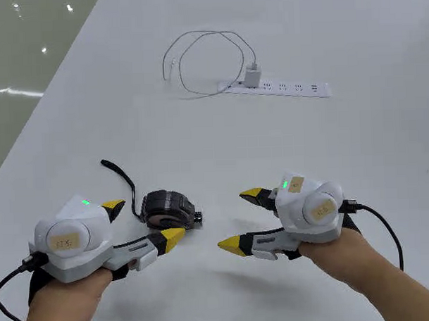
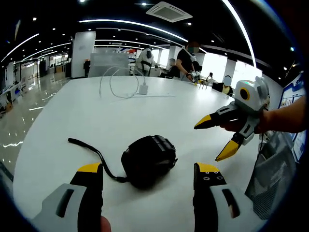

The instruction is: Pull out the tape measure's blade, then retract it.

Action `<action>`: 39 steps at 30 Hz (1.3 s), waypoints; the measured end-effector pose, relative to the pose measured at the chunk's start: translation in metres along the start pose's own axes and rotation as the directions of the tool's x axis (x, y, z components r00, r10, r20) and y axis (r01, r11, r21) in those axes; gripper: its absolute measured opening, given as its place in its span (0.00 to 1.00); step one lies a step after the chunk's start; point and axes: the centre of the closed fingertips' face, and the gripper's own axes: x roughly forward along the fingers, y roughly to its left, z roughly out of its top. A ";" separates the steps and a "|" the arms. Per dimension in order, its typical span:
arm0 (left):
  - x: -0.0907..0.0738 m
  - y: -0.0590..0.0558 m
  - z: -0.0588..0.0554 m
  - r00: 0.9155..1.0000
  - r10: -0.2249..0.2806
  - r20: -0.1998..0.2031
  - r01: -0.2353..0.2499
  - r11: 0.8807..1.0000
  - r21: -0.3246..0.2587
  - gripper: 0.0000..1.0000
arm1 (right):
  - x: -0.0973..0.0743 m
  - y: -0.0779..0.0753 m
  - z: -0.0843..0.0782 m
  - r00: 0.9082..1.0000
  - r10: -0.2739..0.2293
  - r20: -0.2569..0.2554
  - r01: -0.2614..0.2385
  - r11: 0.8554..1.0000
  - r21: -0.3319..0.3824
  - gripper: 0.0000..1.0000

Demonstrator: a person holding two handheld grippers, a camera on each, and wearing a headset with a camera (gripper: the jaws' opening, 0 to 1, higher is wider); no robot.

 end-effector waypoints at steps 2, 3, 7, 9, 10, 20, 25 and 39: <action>-0.005 -0.001 0.001 1.000 -0.008 0.005 0.008 1.000 0.002 0.75 | -0.005 0.000 -0.003 1.000 -0.010 -0.004 0.010 1.000 0.002 0.60; -0.008 -0.002 0.000 1.000 -0.013 0.002 0.013 1.000 0.015 0.75 | -0.008 -0.001 -0.004 1.000 -0.020 -0.004 0.020 1.000 -0.003 0.61; -0.012 0.001 -0.004 1.000 -0.019 -0.006 0.019 0.999 0.031 0.75 | -0.016 -0.001 -0.007 0.999 -0.032 -0.004 0.032 0.999 0.003 0.63; -0.015 0.000 -0.004 1.000 -0.024 -0.006 0.024 0.999 0.040 0.75 | -0.020 0.000 -0.008 0.999 -0.035 -0.003 0.035 0.999 0.007 0.64; -0.017 -0.002 -0.003 1.000 -0.026 -0.006 0.026 0.999 0.042 0.75 | -0.022 0.000 -0.008 0.999 -0.037 -0.002 0.037 0.999 0.010 0.64; -0.028 -0.007 -0.003 0.998 -0.059 -0.013 0.059 0.995 0.082 0.76 | -0.043 0.002 -0.018 0.998 -0.068 -0.004 0.068 0.997 0.030 0.69; -0.034 -0.007 -0.005 0.998 -0.067 -0.020 0.069 0.993 0.095 0.76 | -0.056 0.004 -0.025 0.996 -0.088 -0.012 0.088 0.995 0.039 0.71; -0.054 -0.001 -0.020 0.995 -0.083 -0.057 0.089 0.988 0.125 0.79 | -0.082 0.008 -0.046 0.992 -0.117 -0.048 0.119 0.992 0.044 0.78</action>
